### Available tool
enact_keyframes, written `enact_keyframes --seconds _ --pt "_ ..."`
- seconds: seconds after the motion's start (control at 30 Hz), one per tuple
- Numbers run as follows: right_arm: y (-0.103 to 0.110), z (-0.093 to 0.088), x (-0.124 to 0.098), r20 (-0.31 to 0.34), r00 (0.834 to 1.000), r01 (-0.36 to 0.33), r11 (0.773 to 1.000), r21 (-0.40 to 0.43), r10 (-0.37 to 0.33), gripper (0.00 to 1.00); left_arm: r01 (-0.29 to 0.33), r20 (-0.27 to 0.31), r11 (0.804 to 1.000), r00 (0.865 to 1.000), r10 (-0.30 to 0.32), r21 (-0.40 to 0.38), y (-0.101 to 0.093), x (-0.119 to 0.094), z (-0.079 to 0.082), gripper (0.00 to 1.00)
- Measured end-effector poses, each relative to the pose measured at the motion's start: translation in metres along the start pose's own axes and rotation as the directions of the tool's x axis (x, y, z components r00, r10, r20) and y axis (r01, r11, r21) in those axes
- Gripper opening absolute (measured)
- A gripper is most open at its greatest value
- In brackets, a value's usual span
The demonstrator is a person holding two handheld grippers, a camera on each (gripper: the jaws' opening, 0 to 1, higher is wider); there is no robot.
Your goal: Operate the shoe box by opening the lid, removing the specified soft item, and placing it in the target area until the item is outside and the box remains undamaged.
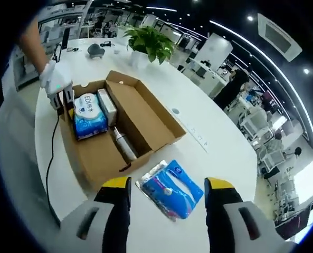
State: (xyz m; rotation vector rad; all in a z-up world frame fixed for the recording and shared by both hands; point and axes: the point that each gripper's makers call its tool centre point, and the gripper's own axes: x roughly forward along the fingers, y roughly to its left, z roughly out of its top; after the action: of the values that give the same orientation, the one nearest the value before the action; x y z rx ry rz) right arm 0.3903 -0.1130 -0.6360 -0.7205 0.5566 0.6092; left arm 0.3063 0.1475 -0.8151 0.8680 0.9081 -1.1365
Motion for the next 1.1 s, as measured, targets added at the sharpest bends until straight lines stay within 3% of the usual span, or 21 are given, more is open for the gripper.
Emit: enact_keyframes --seconds 0.3,0.47,0.67,0.8,0.9,1.1 --pt "0.012 0.023 -0.011 0.101 0.994 0.025 0.997 0.069 -0.032 0.52 0.002 0.001 1.000 1.000 -0.002 0.000 0.000 0.000 0.000 0.04" --pt "0.018 0.023 -0.011 0.099 0.995 0.018 0.995 0.100 -0.028 0.50 0.001 -0.003 1.000 1.000 -0.001 -0.009 -0.001 0.000 0.000 0.04" --pt "0.030 0.024 -0.012 0.098 0.995 -0.009 0.998 0.066 0.002 0.50 0.000 -0.003 1.000 1.000 0.000 -0.009 -0.001 0.000 0.000 0.04" --pt "0.036 0.029 -0.012 0.113 0.994 -0.007 1.000 0.030 0.004 0.37 -0.002 -0.005 1.000 1.000 0.002 -0.014 -0.001 0.000 0.000 0.04" --pt "0.041 0.028 -0.006 0.108 0.994 -0.021 0.999 0.046 0.016 0.43 0.000 -0.005 1.000 1.000 0.000 -0.015 -0.001 0.000 0.000 0.04" --pt "0.050 0.032 0.000 0.104 0.994 -0.027 0.997 0.070 0.020 0.43 -0.007 0.001 1.000 1.000 0.007 -0.004 -0.001 0.000 0.001 0.04"
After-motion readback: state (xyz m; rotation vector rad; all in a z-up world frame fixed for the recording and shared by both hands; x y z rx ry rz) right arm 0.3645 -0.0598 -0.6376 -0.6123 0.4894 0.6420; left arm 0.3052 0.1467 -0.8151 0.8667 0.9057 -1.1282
